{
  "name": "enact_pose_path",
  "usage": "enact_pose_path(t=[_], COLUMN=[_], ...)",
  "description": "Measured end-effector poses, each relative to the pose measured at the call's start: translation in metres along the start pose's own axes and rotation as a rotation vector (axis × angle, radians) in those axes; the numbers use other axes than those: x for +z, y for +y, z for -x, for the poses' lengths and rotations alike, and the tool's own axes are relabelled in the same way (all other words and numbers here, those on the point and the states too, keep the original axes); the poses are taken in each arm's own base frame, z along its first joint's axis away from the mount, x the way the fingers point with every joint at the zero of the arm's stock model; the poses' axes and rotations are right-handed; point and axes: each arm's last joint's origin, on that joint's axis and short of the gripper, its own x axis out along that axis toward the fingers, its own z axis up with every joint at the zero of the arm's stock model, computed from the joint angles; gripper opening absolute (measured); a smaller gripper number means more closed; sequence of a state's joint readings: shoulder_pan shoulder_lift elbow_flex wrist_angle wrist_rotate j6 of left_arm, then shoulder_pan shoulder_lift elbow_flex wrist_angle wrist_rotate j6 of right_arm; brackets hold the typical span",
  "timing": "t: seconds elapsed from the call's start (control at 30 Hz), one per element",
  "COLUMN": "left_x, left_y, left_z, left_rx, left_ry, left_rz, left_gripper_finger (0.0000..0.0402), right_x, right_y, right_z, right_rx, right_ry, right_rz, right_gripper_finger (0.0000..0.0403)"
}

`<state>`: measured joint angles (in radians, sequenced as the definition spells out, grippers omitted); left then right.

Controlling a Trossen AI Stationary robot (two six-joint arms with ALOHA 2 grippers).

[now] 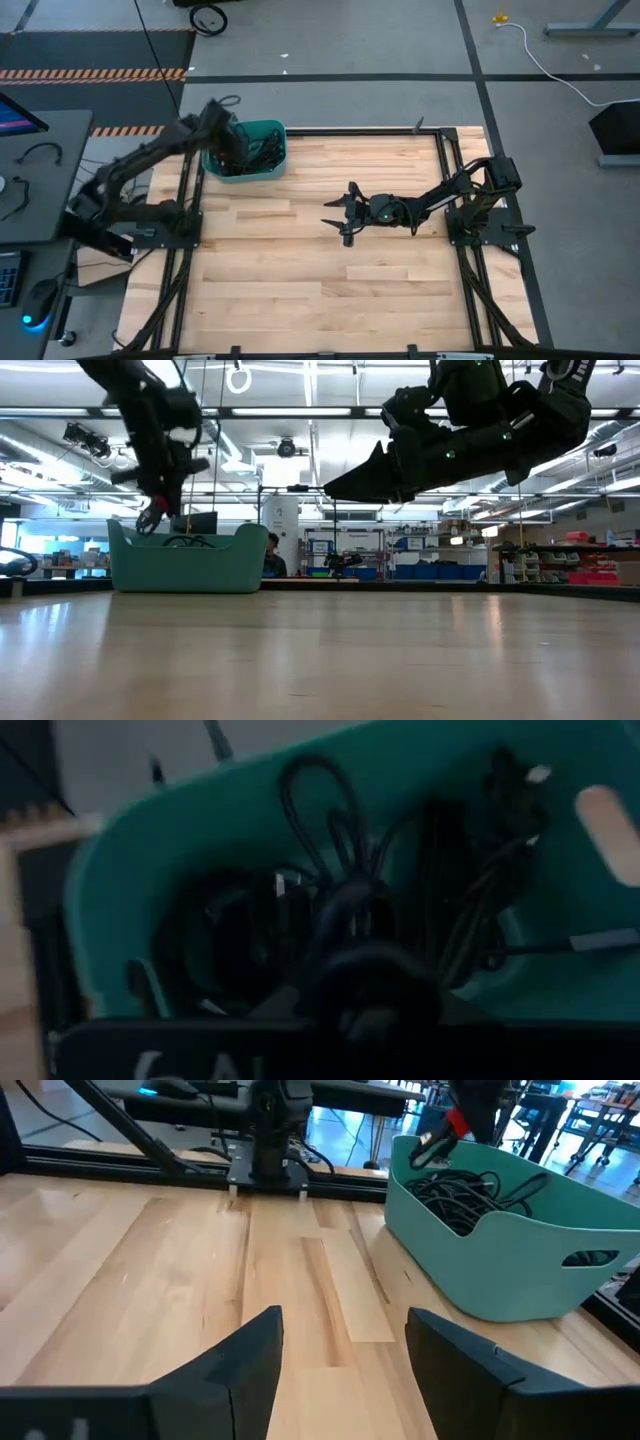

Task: Pick and place USB-C Cables
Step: Put the black charger cable into the blue bin

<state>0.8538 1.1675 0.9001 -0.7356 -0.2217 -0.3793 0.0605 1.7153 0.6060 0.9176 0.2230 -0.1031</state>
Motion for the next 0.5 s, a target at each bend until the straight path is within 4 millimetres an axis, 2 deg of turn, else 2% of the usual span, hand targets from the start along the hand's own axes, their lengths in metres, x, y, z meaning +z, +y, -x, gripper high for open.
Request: enact_pose_path(t=[0.13,0.3,0.4,0.5], left_x=[0.016,0.022,0.025,0.035], left_y=[0.015,0.022,0.019,0.015], left_z=[-0.032,-0.071,-0.076,-0.062], left_rx=[0.036,0.087,0.034,-0.010], left_ry=[0.117,0.266,0.345,0.357], left_rz=[0.043,-0.033,-0.092,-0.135], left_gripper_finger=[0.0065,0.0115,0.0160,0.0203], right_x=[0.000,0.000,-0.001,0.003], right_y=[0.000,0.002,0.003,0.001], right_z=[0.000,0.000,0.002,0.008], right_rx=[0.000,0.013,0.005,-0.038], right_ry=[0.000,0.003,0.033,0.082], right_rz=[-0.002,-0.034,-0.038,-0.025], right_gripper_finger=[0.0215,0.0215,0.0215,0.0215])
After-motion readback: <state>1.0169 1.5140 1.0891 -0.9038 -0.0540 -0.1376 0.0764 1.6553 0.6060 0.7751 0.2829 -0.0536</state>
